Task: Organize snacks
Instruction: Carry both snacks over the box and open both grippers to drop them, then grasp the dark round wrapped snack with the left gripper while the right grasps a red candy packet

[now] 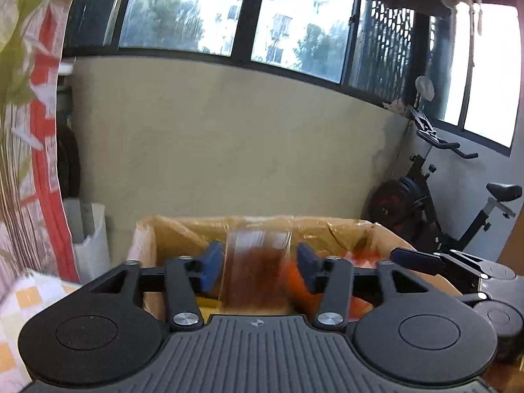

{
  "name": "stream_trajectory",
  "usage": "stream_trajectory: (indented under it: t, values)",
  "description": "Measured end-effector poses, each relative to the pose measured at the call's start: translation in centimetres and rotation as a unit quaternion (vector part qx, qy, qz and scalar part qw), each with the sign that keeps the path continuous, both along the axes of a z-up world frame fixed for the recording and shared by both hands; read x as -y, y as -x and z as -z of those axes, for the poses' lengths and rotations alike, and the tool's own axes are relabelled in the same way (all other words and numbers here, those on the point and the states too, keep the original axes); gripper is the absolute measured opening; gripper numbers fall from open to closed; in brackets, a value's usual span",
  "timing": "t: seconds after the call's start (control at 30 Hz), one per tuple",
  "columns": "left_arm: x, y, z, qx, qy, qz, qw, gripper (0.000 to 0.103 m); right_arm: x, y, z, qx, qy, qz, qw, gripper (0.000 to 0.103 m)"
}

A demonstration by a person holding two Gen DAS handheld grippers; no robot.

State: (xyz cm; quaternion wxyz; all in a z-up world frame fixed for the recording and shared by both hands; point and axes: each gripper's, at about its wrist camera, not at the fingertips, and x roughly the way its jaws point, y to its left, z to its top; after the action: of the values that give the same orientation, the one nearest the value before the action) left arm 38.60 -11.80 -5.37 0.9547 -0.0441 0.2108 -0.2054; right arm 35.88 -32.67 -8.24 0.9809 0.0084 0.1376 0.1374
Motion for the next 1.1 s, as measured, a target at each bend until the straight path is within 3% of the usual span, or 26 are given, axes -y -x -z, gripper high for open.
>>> stream_trajectory:
  t: [0.07,0.43,0.73,0.93,1.1]
  values:
    - [-0.1,0.0,0.3,-0.001,0.007,0.009,0.9999,0.065,0.2,0.6,0.0,0.006,0.005,-0.008,1.0,0.084]
    - [-2.0,3.6,-0.4,0.008,-0.041,0.02,0.9989,0.065,2.4,5.7,-0.3,0.022,-0.007,-0.044,0.999,0.083]
    - [-4.8,10.0,1.8,-0.009,-0.022,0.016,0.9996,0.065,5.0,11.8,1.9,0.033,-0.028,-0.052,0.998,0.082]
    - [-5.5,12.2,4.8,-0.037,-0.006,-0.019,0.9991,0.065,6.6,13.7,5.7,-0.009,-0.034,-0.036,0.999,0.082]
    - [-4.7,13.1,6.8,-0.056,-0.008,-0.034,0.9978,0.065,7.6,13.3,10.6,-0.092,-0.058,-0.008,0.994,0.08]
